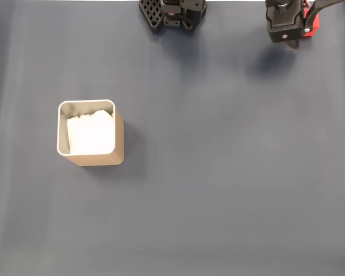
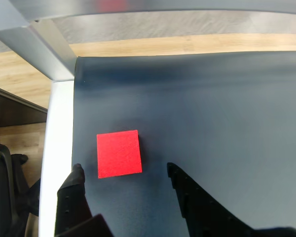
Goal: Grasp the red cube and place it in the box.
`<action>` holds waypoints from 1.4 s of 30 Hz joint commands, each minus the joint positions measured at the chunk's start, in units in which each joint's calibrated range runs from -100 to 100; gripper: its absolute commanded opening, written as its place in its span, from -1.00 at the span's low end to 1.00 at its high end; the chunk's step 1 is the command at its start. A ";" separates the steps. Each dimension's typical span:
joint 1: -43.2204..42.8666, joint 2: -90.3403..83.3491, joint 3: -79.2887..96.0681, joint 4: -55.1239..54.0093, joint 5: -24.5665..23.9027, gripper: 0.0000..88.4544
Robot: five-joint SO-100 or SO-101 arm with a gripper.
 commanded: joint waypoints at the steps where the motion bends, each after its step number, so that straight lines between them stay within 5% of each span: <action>1: -0.78 0.97 -3.77 -1.09 -0.15 -0.07; 27: -1.49 7.46 -9.24 -2.24 -0.63 -0.10; 42: -1.91 7.63 -9.51 0.47 -0.05 -0.75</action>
